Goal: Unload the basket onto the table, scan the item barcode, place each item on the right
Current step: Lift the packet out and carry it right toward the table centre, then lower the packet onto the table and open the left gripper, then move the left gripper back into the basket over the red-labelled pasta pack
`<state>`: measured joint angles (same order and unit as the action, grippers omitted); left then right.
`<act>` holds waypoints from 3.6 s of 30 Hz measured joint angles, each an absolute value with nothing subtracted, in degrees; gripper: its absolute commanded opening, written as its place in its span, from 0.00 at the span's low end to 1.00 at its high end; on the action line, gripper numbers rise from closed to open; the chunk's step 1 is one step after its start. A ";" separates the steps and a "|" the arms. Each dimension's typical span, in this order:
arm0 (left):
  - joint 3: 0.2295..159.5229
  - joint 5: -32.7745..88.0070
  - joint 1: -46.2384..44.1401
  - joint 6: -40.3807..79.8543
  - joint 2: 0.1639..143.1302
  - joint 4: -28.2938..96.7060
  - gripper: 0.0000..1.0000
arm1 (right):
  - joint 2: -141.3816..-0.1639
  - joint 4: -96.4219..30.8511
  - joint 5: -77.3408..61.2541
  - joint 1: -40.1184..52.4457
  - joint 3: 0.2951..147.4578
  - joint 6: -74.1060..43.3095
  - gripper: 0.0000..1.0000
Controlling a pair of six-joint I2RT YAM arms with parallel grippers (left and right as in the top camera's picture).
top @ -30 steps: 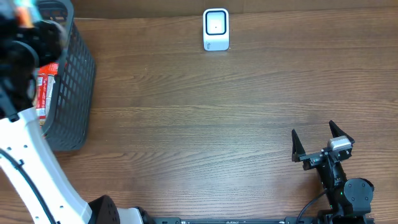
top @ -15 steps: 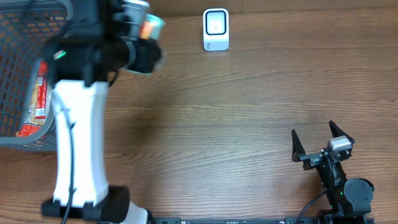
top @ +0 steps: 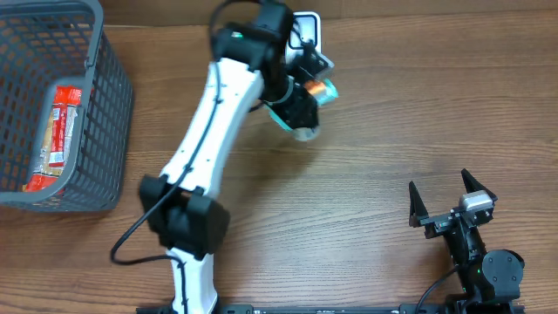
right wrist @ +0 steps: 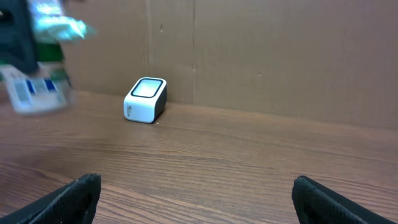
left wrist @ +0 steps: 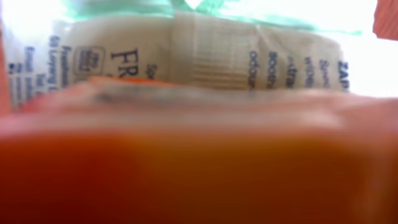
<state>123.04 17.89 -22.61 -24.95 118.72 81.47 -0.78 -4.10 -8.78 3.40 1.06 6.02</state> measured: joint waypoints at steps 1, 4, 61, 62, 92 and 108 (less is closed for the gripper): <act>123.02 18.00 -23.55 -25.26 119.63 81.12 0.43 | -0.78 -4.10 -8.78 3.40 1.06 6.02 1.00; 123.02 18.11 -25.80 -25.69 121.82 79.26 0.42 | -0.78 -4.10 -8.78 3.40 1.06 5.98 1.00; 106.74 8.71 -47.44 -15.11 127.52 59.72 1.00 | -0.78 -4.08 -8.78 3.40 1.06 6.00 1.00; 106.74 8.71 -47.44 -15.11 127.52 59.72 1.00 | -0.80 -4.08 -8.78 3.40 1.06 6.02 1.00; 115.55 8.47 -42.37 -15.11 115.39 65.12 1.00 | -0.78 -4.08 -8.80 3.40 1.06 6.02 1.00; 115.57 5.67 -1.61 -13.52 103.63 62.92 1.00 | -0.80 -4.10 -8.78 3.40 1.06 6.02 1.00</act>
<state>115.57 5.67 -1.61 -13.52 103.63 62.92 -0.80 -4.10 -8.78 3.40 1.06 6.02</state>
